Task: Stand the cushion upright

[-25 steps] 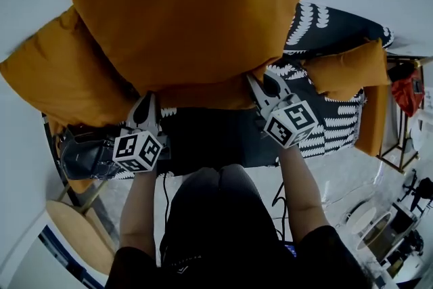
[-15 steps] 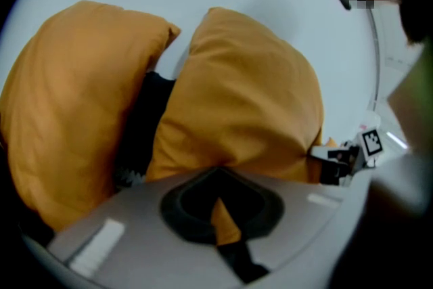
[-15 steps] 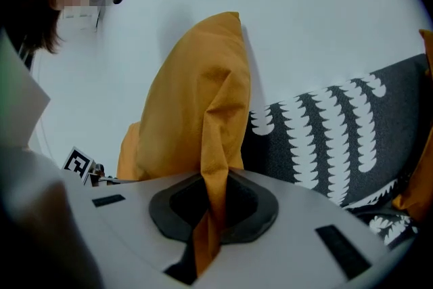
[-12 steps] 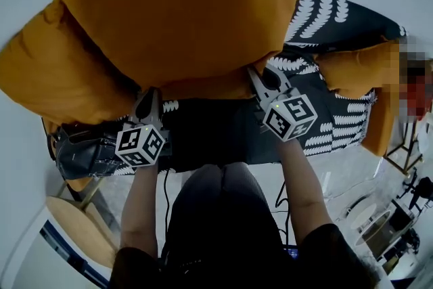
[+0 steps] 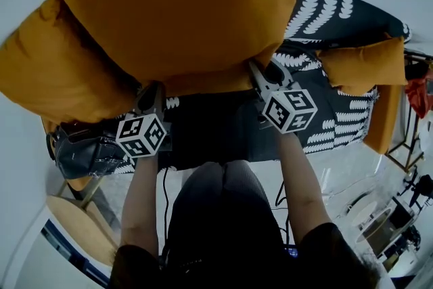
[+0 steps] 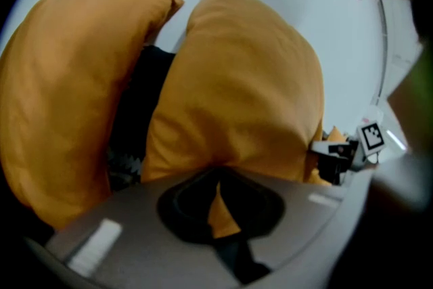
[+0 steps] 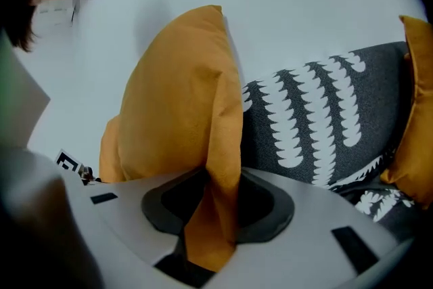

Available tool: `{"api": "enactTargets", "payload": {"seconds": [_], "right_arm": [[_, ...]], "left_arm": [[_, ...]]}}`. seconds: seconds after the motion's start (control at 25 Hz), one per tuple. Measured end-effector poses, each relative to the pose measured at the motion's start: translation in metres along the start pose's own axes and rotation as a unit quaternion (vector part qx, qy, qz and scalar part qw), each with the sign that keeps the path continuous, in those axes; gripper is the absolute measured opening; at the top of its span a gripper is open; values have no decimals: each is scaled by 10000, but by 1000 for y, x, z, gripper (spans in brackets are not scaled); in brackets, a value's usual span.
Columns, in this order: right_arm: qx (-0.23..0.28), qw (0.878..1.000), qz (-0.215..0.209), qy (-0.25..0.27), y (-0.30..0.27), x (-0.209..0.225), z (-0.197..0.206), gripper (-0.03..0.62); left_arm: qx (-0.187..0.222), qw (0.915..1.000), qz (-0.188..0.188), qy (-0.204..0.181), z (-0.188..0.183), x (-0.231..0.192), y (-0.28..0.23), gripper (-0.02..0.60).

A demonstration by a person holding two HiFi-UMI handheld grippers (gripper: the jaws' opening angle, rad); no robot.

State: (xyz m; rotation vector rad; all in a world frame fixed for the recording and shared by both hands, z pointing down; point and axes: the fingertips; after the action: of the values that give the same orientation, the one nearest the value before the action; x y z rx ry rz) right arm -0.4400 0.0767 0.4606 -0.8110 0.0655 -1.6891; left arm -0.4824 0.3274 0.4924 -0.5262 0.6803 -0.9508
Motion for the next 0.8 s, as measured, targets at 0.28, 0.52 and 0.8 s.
{"api": "enactTargets", "payload": {"seconds": [0.28,0.52,0.8], "right_arm": [[-178,9988,452,-90,7,5,4,192],[-36,9973,675,-285,33,5,-3,229],[18,9962,789,-379,66,-12,-7,205]], "left_arm": [[-41,10000,3,89,1,-1,5,28],[2,9998,189,66,-7,17,15,54],[169,9993,323,-34,-27,33,39,52]]}}
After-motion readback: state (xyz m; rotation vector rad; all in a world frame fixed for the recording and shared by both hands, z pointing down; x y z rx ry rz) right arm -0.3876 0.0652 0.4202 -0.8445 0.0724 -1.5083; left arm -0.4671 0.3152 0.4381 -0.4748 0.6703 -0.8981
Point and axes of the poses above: the fingertips, and each gripper's own axes: y backward along the fingers, x to its right, z out of its underside, and after that the axes turned 6 degrees about -z, right-handed
